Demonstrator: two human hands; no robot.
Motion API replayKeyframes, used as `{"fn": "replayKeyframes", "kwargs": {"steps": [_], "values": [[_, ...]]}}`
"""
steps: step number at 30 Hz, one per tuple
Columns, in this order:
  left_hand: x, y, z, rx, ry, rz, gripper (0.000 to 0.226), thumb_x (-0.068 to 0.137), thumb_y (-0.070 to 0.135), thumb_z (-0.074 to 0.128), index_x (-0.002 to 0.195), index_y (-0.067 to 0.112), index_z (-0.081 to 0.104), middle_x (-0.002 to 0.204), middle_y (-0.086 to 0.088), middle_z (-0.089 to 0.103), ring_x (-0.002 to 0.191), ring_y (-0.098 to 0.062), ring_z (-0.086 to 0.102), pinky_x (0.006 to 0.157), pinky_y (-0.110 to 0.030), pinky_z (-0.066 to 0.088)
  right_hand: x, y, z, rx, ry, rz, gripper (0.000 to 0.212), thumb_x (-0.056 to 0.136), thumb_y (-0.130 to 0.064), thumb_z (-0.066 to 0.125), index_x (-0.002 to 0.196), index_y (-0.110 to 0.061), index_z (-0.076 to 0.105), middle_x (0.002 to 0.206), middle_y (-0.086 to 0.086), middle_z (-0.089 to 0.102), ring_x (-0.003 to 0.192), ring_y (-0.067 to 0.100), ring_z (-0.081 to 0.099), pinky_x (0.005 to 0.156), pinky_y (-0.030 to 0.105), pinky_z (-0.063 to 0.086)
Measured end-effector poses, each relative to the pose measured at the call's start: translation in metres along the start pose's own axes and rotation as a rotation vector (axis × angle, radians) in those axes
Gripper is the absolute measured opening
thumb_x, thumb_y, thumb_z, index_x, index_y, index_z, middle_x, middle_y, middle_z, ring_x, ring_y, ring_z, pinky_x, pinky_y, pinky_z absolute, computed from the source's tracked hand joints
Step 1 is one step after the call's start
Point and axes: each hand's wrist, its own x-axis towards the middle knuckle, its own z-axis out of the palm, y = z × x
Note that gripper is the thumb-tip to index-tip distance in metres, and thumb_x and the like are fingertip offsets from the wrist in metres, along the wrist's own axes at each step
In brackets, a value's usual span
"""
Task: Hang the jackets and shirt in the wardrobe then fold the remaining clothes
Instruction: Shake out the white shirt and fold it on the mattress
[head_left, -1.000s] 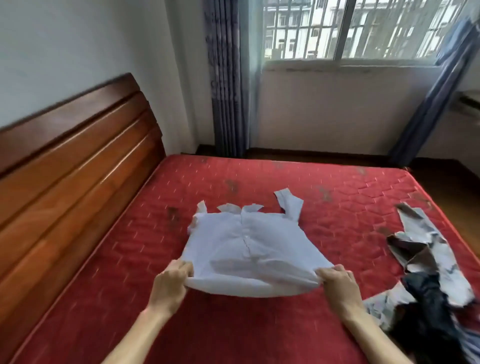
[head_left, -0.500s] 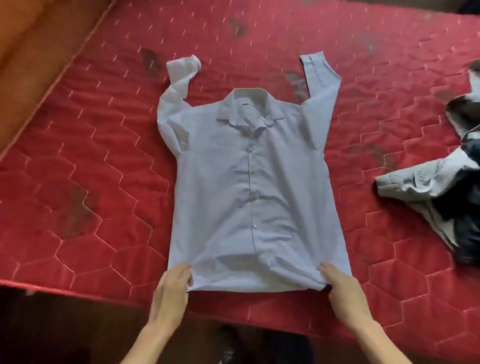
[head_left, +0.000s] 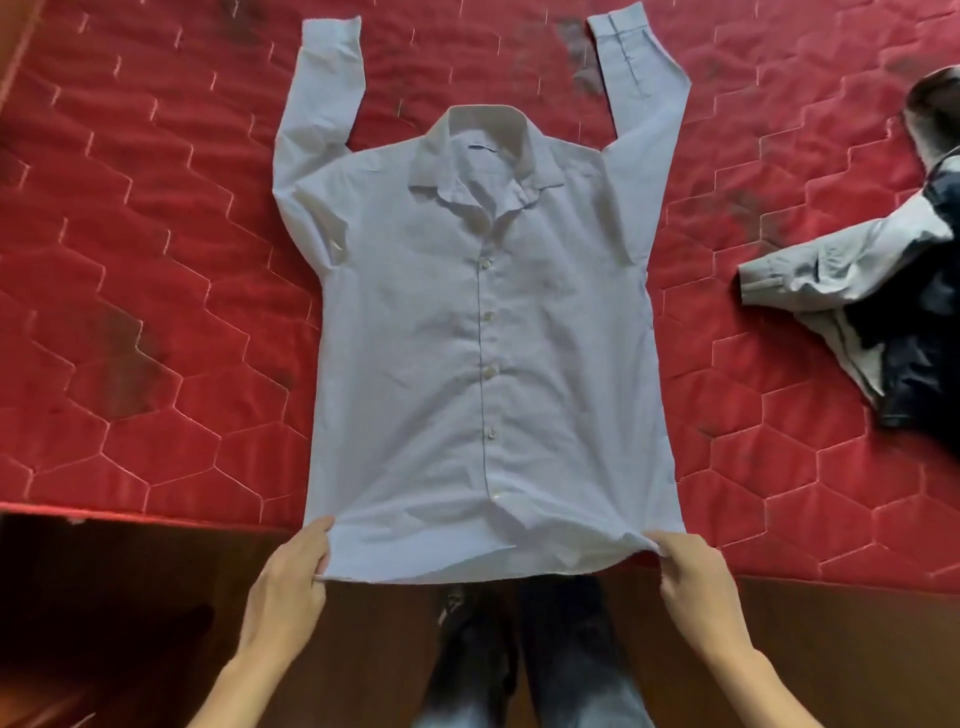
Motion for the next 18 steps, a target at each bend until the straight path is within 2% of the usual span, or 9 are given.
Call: {"fn": "replayKeyframes", "kwargs": {"steps": [1, 3, 5, 7, 9, 12, 14, 16, 18], "values": [[-0.001, -0.003, -0.002, 0.048, -0.015, 0.057, 0.047, 0.068, -0.022, 0.055, 0.082, 0.022, 0.060, 0.136, 0.005, 0.061, 0.105, -0.021, 0.062, 0.077, -0.032, 0.053, -0.008, 0.000, 0.000, 0.028, 0.000, -0.007, 0.046, 0.074, 0.014, 0.063, 0.095, -0.025, 0.073, 0.091, -0.009, 0.071, 0.085, 0.020, 0.063, 0.072, 0.034, 0.047], [0.000, -0.007, 0.000, 0.152, -0.040, 0.114, 0.047, 0.060, -0.023, 0.063, 0.068, 0.021, 0.046, 0.139, -0.001, 0.058, 0.097, -0.024, 0.061, 0.070, -0.031, 0.052, -0.022, 0.000, 0.003, 0.109, -0.030, 0.044, 0.048, 0.069, 0.017, 0.061, 0.090, -0.026, 0.069, 0.090, -0.012, 0.065, 0.086, 0.016, 0.061, 0.075, 0.035, 0.050], [0.000, -0.003, 0.005, 0.231, -0.058, 0.098, 0.045, 0.059, -0.020, 0.070, 0.068, 0.020, 0.050, 0.141, -0.008, 0.056, 0.107, -0.029, 0.059, 0.083, -0.036, 0.054, -0.029, 0.001, 0.009, 0.169, -0.013, 0.155, 0.049, 0.068, 0.016, 0.056, 0.093, -0.025, 0.067, 0.095, -0.010, 0.063, 0.093, 0.016, 0.060, 0.080, 0.036, 0.050], [0.001, 0.008, 0.010, 0.264, -0.050, 0.068, 0.040, 0.062, -0.017, 0.071, 0.070, 0.019, 0.056, 0.137, -0.013, 0.057, 0.117, -0.034, 0.055, 0.095, -0.043, 0.049, -0.029, -0.001, 0.013, 0.252, 0.067, 0.380, 0.040, 0.078, 0.007, 0.056, 0.106, -0.020, 0.064, 0.106, 0.000, 0.059, 0.102, 0.022, 0.057, 0.086, 0.039, 0.048], [0.005, 0.022, 0.014, 0.246, -0.036, 0.042, 0.033, 0.068, -0.014, 0.069, 0.077, 0.017, 0.060, 0.131, -0.014, 0.058, 0.116, -0.036, 0.055, 0.096, -0.044, 0.049, -0.023, -0.006, 0.016, 0.338, 0.138, 0.645, 0.029, 0.091, -0.010, 0.057, 0.120, -0.012, 0.058, 0.118, 0.014, 0.055, 0.108, 0.032, 0.056, 0.091, 0.045, 0.045], [0.016, 0.045, 0.018, 0.174, -0.019, 0.068, 0.027, 0.075, -0.007, 0.068, 0.086, 0.017, 0.063, 0.126, -0.009, 0.058, 0.112, -0.031, 0.058, 0.088, -0.040, 0.054, -0.010, -0.015, 0.014, 0.469, 0.113, 0.802, 0.046, 0.096, -0.032, 0.060, 0.132, -0.005, 0.050, 0.119, 0.017, 0.057, 0.110, 0.037, 0.056, 0.090, 0.044, 0.044], [0.026, 0.063, 0.021, 0.118, -0.024, 0.102, 0.026, 0.078, -0.006, 0.065, 0.089, 0.017, 0.063, 0.120, -0.005, 0.057, 0.103, -0.026, 0.060, 0.076, -0.034, 0.054, -0.003, -0.019, 0.011, 0.587, 0.057, 0.813, 0.039, 0.094, -0.036, 0.064, 0.118, -0.007, 0.059, 0.108, 0.011, 0.063, 0.098, 0.030, 0.059, 0.079, 0.038, 0.044], [0.033, 0.082, 0.025, 0.074, -0.051, 0.136, 0.025, 0.081, -0.004, 0.061, 0.092, 0.018, 0.061, 0.113, 0.000, 0.054, 0.093, -0.020, 0.059, 0.070, -0.030, 0.050, -0.001, -0.019, 0.008, 0.714, 0.046, 0.815, 0.030, 0.093, -0.033, 0.066, 0.098, -0.003, 0.068, 0.098, 0.019, 0.069, 0.082, 0.022, 0.060, 0.070, 0.035, 0.044], [0.037, 0.098, 0.030, 0.048, -0.063, 0.148, 0.022, 0.084, -0.001, 0.059, 0.095, 0.018, 0.060, 0.110, 0.002, 0.051, 0.087, -0.017, 0.056, 0.070, -0.030, 0.050, -0.002, -0.019, 0.006, 0.950, 0.126, 0.890, 0.025, 0.093, -0.023, 0.067, 0.097, 0.001, 0.069, 0.095, 0.020, 0.070, 0.080, 0.019, 0.061, 0.070, 0.033, 0.047]]}}
